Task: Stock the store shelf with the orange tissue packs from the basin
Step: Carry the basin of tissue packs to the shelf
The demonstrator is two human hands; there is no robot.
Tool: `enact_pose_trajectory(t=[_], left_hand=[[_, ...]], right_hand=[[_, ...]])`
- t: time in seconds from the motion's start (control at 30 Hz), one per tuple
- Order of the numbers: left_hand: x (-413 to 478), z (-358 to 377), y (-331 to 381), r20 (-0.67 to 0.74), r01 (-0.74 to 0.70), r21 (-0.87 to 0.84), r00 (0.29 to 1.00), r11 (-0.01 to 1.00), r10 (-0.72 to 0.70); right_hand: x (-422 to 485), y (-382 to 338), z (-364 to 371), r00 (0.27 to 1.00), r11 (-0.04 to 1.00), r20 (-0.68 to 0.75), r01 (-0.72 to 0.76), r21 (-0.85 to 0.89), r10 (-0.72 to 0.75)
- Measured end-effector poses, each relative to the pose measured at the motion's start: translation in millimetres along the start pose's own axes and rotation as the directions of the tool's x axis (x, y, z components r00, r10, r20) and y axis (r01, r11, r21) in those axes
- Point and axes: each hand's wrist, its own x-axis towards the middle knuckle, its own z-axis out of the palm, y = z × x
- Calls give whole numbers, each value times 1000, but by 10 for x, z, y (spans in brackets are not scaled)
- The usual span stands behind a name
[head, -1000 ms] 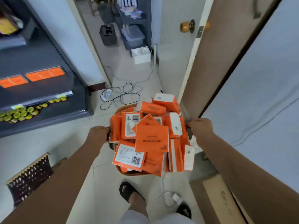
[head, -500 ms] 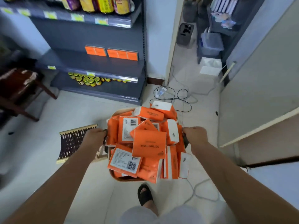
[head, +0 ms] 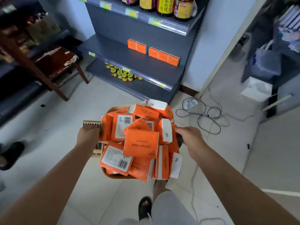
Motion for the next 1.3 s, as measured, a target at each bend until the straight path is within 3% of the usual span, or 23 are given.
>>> enact_pose_trajectory(t=[0.33,0.7,1.13,1.3], left_hand=[[900,322,753,-141,94,12,986,996,-91],[2029,320,1568,-213,165,-75,961,983,-177],[3694,271,2416,-216,184,-138,953,973,-211],[4284,331,2760,-223,197,-175,946,965,-234]], right_hand=[[1145,-997,334,990,999,131,-45,-2,45],[2301,-2339,918,940,994,335,95,-55,-71],[3446,-3675,2037,911,981,397,164,-108,-109],[3885,-4122,2368,929,972,347,189,-137,-131]])
